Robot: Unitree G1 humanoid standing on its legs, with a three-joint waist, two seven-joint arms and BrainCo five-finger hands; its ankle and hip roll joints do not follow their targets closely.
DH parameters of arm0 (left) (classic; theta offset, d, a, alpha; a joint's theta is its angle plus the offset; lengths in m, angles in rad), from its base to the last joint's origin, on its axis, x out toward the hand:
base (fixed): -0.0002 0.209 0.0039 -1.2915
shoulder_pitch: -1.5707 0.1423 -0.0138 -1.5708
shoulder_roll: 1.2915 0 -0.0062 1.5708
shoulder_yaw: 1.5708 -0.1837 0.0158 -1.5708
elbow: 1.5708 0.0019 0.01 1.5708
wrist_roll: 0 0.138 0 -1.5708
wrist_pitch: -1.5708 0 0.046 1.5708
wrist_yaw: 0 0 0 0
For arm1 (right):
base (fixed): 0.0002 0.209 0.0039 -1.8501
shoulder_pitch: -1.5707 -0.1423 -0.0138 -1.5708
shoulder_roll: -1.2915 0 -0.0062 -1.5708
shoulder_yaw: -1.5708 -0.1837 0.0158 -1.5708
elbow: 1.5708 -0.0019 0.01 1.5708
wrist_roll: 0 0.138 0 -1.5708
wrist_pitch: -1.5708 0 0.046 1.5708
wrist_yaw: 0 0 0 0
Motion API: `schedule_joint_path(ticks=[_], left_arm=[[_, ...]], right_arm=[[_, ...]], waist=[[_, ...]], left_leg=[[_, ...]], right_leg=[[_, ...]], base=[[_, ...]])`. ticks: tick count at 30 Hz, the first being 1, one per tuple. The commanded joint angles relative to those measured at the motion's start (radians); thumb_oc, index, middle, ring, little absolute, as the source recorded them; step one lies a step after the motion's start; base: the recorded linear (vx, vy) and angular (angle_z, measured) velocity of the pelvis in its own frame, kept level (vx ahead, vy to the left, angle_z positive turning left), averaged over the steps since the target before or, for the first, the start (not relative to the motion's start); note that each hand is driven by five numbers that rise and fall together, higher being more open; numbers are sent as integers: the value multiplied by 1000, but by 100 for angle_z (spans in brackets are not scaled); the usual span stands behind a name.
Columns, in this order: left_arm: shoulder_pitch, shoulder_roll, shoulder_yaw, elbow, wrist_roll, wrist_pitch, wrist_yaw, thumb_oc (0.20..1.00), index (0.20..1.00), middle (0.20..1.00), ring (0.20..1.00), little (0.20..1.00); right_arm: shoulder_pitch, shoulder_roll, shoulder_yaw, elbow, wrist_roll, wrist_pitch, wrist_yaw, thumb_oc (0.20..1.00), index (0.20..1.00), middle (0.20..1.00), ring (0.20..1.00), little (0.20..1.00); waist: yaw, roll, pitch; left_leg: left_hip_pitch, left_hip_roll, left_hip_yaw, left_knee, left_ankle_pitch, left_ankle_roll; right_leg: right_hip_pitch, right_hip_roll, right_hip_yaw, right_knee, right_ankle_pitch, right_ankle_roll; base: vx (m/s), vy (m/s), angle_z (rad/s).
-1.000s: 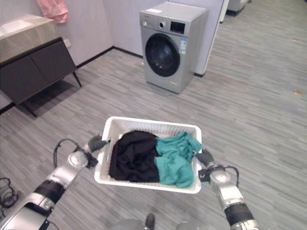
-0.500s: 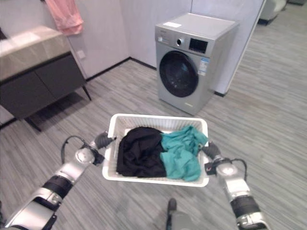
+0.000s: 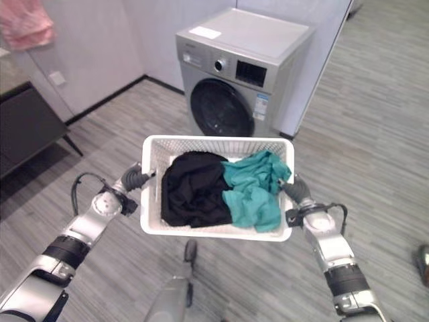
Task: Grab the laundry basket,head to the washer,open it,put in the laundry and shut it.
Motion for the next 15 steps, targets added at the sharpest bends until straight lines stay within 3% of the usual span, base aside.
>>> schedule_joint_path(ticks=[1, 3, 5, 6, 8, 10, 11, 13, 14, 15], left_arm=[[-99, 57, 87, -23, -59, -38, 81, 200, 200, 200, 200, 200], [-78, 71, 97, -24, -72, -48, 80, 200, 200, 200, 200, 200], [-80, 90, 86, -15, -78, -55, 81, 200, 200, 200, 200, 200], [-81, 102, 82, -17, -78, -57, 82, 200, 200, 200, 200, 200], [-98, 119, 65, -9, -82, -57, 84, 200, 200, 200, 200, 200], [-113, 136, 58, -12, -82, -54, 89, 200, 200, 200, 200, 200], [-114, 147, 61, -18, -79, -51, 92, 200, 200, 200, 200, 200], [-124, 166, 62, -25, -70, -44, 96, 200, 200, 200, 200, 200], [-129, 174, 63, -26, -64, -41, 96, 200, 200, 200, 200, 200], [-129, 175, 64, -27, -64, -40, 96, 200, 200, 200, 200, 200]], right_arm=[[-59, -46, -72, -68, -29, -126, -21, 200, 200, 200, 200, 200], [-58, -33, -59, -54, -32, -117, -6, 200, 200, 200, 200, 200], [-55, -18, -49, -50, -31, -116, -1, 200, 200, 200, 200, 200], [-53, -11, -47, -49, -35, -115, 3, 200, 200, 200, 200, 200], [-55, -1, -44, -46, -40, -118, 3, 200, 200, 200, 200, 200], [-76, 5, -30, -41, -53, -119, -1, 200, 200, 200, 200, 200], [-88, 8, -28, -38, -59, -117, 0, 200, 200, 200, 200, 200], [-110, 13, -12, -29, -71, -112, 5, 200, 200, 200, 200, 200], [-124, 18, -5, -24, -78, -114, 5, 200, 200, 200, 200, 200], [-126, 18, -4, -22, -79, -115, 5, 200, 200, 200, 200, 200]], waist=[[44, 20, -45], [55, 36, -83], [69, 24, -109], [72, 16, -120], [73, 3, -137], [63, 10, -135], [62, 30, -135], [52, 40, -120], [54, 48, -119], [52, 45, -117]], left_leg=[[60, 77, -37, -16, 151, -46], [92, 87, -8, 36, 164, -38], [92, 56, 8, 101, 156, -19], [103, 37, 17, 117, 143, -5], [132, -1, 39, 142, 105, 30], [187, -23, 48, 137, 69, 65], [215, -18, 51, 129, 56, 83], [289, -29, 60, 102, 28, 107], [319, -25, 71, 93, 13, 115], [321, -28, 70, 92, 12, 115]], right_leg=[[-125, -33, -19, 140, -38, 90], [-89, -62, 4, 163, -73, 110], [-84, -105, 20, 209, -44, 138], [-93, -123, 22, 245, -9, 156], [-144, -161, 40, 408, 131, 197], [-213, -180, 41, 584, 231, 227], [-253, -181, 24, 668, 271, 231], [-332, -223, -26, 806, 261, 229], [-367, -254, -75, 823, 259, 225], [-367, -257, -76, 828, 254, 225]], base=[[350, 267, -106], [434, 355, -82], [399, 332, -49], [412, 339, -45], [334, 333, -18], [262, 328, -7], [265, 336, -22], [238, 285, -15], [178, 175, -23], [197, 158, -26]])
